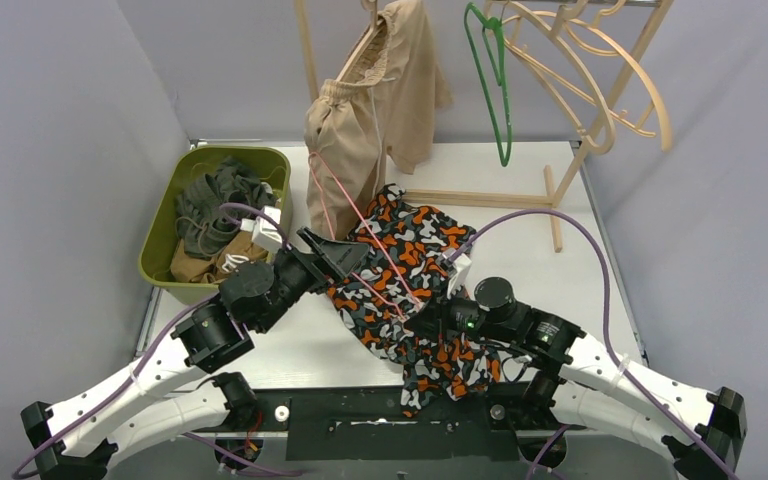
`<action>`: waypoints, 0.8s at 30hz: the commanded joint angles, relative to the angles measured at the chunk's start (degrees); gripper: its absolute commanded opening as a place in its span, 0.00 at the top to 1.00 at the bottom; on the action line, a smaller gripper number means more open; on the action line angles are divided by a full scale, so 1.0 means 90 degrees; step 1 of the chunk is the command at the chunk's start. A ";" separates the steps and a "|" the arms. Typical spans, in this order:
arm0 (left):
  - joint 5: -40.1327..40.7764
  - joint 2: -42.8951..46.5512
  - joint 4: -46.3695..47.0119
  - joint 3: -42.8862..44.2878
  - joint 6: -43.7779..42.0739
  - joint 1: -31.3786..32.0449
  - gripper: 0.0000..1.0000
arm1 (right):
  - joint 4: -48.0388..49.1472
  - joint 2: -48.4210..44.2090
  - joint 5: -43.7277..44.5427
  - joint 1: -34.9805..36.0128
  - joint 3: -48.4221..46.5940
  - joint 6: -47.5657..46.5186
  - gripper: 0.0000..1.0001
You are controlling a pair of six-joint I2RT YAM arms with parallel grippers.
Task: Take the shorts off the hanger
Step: Place the hanger on the clothes rod.
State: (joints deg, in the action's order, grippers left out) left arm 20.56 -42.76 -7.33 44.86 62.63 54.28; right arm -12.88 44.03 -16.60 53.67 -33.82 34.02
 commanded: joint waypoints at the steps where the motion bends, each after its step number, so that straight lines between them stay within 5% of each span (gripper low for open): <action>1: -0.1033 0.0093 0.0304 -0.0090 -0.0580 0.0015 0.22 | 0.0565 -0.0091 0.0146 0.0010 0.0086 0.0183 1.00; 13: -0.2550 0.0438 0.1711 -0.1971 -0.0346 0.0014 0.20 | 0.1107 -0.0810 -0.0085 0.0003 0.0562 0.0293 1.00; 24: -0.2246 0.0708 0.5035 -0.3795 0.0183 0.0014 0.20 | 0.1751 -0.0652 -0.0330 -0.0001 0.0601 0.0597 1.00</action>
State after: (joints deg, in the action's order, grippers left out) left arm -0.93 -37.76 19.16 12.60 63.02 54.28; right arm -5.61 38.28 -18.59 53.67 -28.58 38.02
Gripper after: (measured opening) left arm 0.802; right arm 0.056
